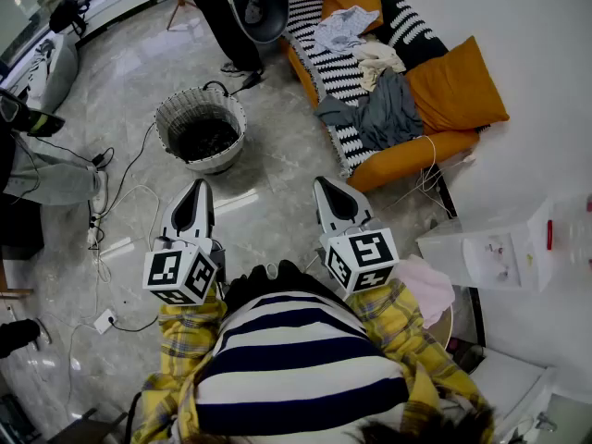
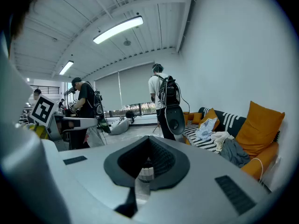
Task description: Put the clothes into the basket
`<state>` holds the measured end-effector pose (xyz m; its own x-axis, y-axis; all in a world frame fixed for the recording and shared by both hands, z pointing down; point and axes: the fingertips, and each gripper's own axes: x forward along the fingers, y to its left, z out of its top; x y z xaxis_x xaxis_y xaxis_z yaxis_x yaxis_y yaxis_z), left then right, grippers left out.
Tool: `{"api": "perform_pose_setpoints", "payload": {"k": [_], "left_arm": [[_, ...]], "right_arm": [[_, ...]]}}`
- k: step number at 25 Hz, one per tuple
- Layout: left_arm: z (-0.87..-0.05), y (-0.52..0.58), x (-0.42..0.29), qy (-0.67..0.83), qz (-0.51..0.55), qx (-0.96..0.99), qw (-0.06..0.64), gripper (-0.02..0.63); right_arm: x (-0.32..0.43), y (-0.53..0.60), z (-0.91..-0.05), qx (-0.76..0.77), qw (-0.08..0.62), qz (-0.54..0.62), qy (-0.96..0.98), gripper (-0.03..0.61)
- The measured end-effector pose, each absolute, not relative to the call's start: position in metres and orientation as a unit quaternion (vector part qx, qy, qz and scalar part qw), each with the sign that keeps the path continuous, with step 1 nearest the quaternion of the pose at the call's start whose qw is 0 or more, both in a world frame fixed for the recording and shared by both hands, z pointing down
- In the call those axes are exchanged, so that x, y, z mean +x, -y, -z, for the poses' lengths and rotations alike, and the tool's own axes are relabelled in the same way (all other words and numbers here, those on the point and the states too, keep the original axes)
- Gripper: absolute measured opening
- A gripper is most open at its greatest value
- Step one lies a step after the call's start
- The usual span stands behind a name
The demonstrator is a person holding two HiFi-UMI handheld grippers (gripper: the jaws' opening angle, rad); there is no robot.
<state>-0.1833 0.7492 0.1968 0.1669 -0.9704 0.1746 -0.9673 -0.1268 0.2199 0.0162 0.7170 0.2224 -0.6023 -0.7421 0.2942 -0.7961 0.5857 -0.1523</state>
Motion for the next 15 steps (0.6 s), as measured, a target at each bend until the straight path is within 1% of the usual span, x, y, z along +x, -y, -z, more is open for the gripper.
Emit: {"api": "perform_pose_setpoints", "payload": {"k": [10,15], "left_arm": [[-0.201,-0.735,-0.155,0.633,0.010,0.762,0.139,0.018],[-0.201,-0.728,-0.136,0.621,0.004,0.772,0.138,0.018]], "right_arm": [[0.023,-0.706,-0.231,0.406,0.102,-0.139,0.898,0.025],[0.031,-0.705,-0.231,0.392,0.089,-0.146,0.904,0.025]]}}
